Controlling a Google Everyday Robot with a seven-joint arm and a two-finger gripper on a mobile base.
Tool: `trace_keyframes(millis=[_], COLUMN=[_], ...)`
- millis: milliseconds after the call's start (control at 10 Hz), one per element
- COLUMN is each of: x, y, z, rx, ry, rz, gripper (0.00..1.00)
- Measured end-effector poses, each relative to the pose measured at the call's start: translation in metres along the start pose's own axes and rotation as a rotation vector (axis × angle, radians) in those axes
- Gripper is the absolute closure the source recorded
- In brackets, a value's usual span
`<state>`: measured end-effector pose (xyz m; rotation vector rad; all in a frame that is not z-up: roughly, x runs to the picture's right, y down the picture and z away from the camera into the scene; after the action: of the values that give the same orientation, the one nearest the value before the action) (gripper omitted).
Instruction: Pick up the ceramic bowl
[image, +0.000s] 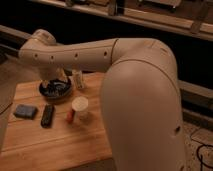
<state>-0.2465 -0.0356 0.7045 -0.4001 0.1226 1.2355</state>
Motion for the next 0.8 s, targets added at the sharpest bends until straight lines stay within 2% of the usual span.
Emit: trace_keyframes(millis=[300,500,600,800], x=[-0.002,-0.026,-0.037,-0.047], y=[-0.003,-0.032,-0.050,-0.069], z=[0.001,0.004,0.002,0.007], rx=[0.009,0.052,0.087,0.138], ry=[-0.002,-0.040,-0.058,-0.053], rz=[0.001,0.071,0.103,0.156], gripper=[0.35,0.35,0.35,0.35])
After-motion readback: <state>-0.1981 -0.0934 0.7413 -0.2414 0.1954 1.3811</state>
